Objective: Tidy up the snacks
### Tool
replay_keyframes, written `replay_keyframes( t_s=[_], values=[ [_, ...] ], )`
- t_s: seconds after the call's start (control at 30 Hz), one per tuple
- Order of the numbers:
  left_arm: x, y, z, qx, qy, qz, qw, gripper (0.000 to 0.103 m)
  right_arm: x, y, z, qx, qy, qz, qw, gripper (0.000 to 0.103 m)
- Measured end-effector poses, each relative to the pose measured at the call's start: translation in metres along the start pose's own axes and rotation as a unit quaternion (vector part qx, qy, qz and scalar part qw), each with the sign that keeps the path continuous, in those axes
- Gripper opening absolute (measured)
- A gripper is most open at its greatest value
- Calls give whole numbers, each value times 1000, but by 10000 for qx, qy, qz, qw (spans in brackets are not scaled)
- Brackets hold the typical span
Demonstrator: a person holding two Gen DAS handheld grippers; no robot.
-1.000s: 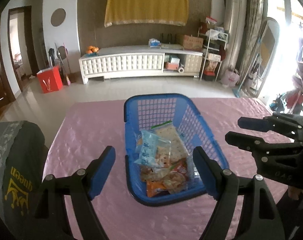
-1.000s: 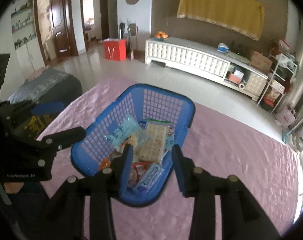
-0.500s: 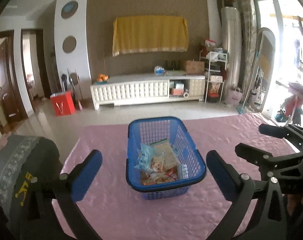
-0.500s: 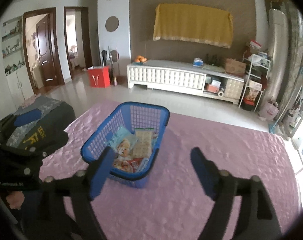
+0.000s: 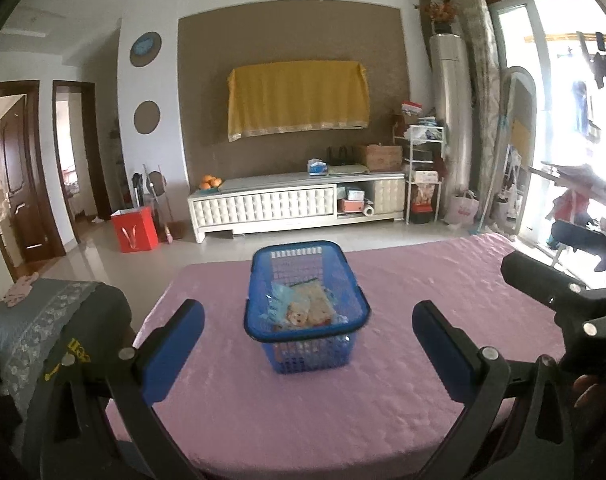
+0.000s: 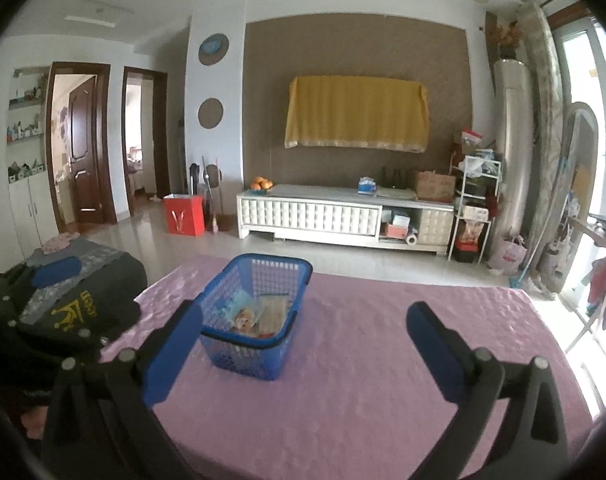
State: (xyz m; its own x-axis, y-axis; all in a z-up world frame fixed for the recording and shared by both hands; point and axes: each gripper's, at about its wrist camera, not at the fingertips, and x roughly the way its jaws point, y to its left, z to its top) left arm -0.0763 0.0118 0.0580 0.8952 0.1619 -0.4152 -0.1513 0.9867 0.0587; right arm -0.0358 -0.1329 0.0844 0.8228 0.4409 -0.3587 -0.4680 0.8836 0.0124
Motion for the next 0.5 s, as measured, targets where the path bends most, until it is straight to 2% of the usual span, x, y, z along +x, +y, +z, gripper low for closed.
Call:
replay_keyframes(
  t_s=[0.23, 0.5],
  values=[
    [-20, -4, -1, -104, -123, -124, 9998, 103, -15, -5, -7, 47, -56, -213, 9997, 103],
    [-34, -13, -6, -44, -181, -230, 9996, 103, -25, -3, -18, 35, -75, -251, 9996, 103]
  ],
)
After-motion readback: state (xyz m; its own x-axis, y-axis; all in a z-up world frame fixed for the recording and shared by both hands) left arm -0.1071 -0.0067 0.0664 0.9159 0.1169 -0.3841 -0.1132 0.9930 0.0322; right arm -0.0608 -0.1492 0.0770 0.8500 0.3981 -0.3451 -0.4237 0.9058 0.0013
